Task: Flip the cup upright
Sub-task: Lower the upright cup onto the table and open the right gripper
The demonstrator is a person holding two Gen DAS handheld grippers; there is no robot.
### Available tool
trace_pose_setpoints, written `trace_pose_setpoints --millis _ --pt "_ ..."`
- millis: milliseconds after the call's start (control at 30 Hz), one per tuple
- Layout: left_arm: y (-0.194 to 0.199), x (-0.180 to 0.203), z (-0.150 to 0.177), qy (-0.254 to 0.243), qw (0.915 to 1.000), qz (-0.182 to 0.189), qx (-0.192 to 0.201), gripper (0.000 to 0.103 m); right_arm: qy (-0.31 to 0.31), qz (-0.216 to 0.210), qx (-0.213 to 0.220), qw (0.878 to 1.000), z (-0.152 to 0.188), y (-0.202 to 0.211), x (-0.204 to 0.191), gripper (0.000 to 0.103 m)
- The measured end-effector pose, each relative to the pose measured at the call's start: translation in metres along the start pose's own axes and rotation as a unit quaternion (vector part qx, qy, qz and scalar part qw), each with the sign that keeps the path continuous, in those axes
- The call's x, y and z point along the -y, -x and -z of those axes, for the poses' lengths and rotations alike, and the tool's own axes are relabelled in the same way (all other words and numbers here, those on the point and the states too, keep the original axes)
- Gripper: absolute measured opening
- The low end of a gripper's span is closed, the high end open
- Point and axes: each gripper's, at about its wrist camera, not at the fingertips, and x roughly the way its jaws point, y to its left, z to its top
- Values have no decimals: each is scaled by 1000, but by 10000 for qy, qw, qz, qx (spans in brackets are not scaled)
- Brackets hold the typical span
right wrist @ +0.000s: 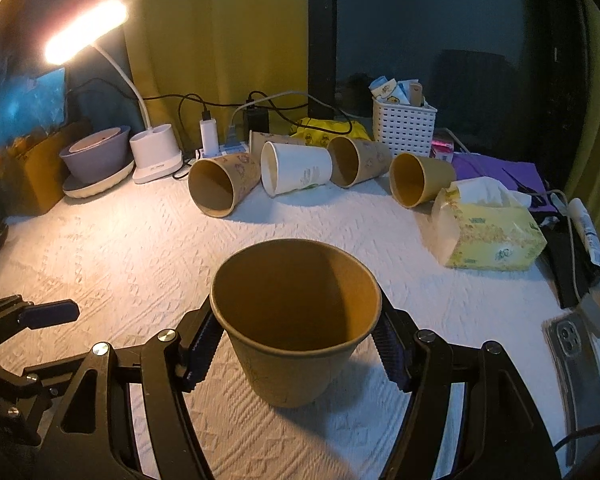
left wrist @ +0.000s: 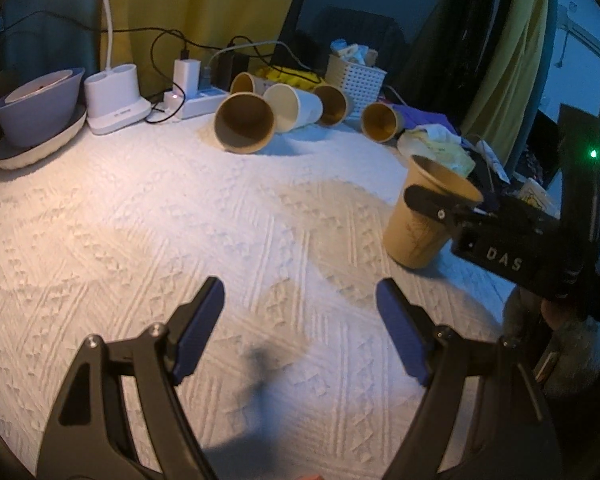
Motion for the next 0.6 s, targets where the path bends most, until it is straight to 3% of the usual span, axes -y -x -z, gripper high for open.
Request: trace_pose_setpoints --millis 200,267,600 --pt "12 0 4 43 10000 14 86 85 93 12 -151 9998 7 3 -8 72" --pt "17 -1 5 59 9999 15 121 86 97 -4 -204 9997 9 5 -12 78" --pt "41 5 16 -23 9997 -24 224 86 25 38 -433 9991 24 24 -20 79"
